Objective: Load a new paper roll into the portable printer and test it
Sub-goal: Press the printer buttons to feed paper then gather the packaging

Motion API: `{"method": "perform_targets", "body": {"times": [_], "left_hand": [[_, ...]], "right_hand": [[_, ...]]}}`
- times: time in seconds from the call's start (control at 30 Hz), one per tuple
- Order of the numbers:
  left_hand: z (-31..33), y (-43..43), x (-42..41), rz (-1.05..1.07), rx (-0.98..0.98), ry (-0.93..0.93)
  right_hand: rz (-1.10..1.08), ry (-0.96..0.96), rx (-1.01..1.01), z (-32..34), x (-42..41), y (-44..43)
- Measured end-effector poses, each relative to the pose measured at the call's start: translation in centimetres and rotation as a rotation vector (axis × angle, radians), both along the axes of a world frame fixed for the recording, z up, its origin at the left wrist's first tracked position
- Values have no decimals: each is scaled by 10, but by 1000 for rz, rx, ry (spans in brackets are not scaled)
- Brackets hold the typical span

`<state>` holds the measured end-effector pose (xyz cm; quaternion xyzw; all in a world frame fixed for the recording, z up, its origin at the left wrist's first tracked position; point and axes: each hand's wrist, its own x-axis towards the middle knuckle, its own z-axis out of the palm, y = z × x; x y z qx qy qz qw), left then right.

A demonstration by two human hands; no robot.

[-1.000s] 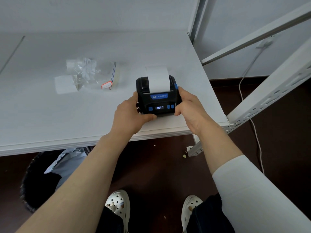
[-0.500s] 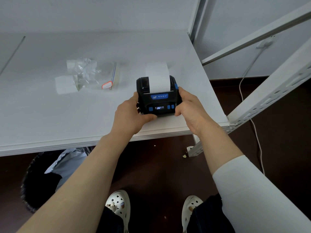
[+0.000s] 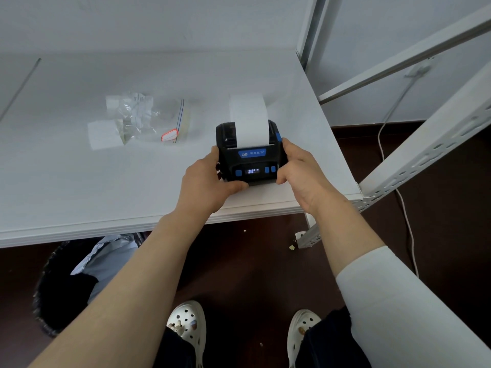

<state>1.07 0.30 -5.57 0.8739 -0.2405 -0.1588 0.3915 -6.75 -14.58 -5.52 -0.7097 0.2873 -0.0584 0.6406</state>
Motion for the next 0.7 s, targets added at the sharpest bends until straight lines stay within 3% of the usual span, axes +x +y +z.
{"method": "perform_targets", "body": {"times": [0.17, 0.37, 0.57, 0.7], "left_hand": [[10, 0, -2, 3, -12, 46], [42, -20, 8, 264, -389, 321], [80, -60, 50, 261, -527, 528], [88, -85, 79, 224, -535, 432]], "right_hand": [[-11, 20, -16, 3, 0, -1], [-277, -35, 17, 25, 19, -16], [-140, 49, -122, 71, 68, -38], [-103, -29, -75, 87, 102, -52]]}}
